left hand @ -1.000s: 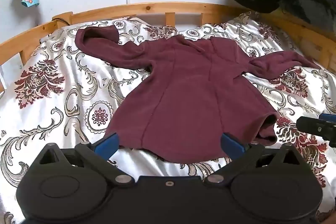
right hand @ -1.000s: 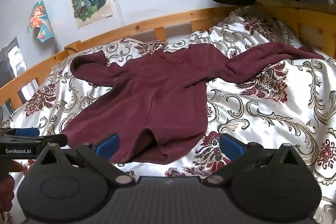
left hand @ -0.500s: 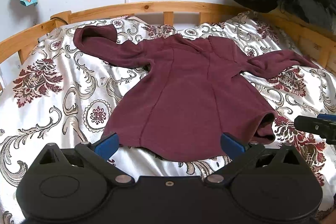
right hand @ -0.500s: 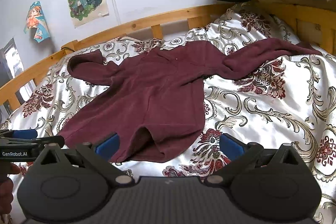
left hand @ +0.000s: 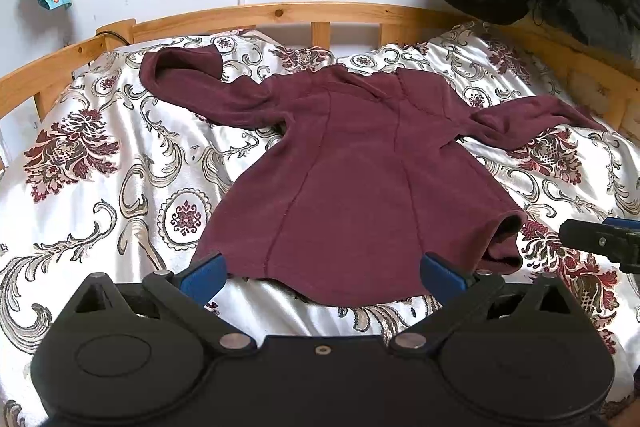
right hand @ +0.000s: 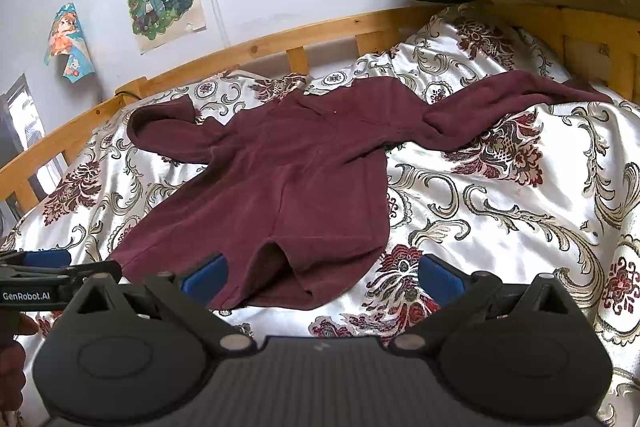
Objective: Fold small clothes
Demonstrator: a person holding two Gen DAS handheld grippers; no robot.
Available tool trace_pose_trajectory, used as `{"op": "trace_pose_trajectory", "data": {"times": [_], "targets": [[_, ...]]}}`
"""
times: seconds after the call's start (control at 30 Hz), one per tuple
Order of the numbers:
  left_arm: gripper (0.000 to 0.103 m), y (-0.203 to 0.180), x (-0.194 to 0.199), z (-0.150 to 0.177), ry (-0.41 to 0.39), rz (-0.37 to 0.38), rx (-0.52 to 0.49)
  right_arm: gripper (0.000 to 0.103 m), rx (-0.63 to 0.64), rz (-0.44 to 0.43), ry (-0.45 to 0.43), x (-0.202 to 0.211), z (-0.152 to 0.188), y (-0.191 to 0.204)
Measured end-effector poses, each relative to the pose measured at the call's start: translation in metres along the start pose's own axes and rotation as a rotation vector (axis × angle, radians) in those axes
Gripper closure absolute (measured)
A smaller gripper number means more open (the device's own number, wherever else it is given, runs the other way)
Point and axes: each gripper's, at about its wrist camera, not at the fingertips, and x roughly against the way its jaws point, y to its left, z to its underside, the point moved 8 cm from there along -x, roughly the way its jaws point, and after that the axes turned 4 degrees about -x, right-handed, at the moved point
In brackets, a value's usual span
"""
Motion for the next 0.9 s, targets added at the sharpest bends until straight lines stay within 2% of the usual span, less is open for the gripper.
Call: {"op": "trace_pose_trajectory", "data": {"times": [0.9], "targets": [[0.001,0.0009,-0.0004,0.0020,0.003,0.004,0.004,0.000,-0.014,-0.004,0.003,-0.0005,0.0017,-0.0014]]}}
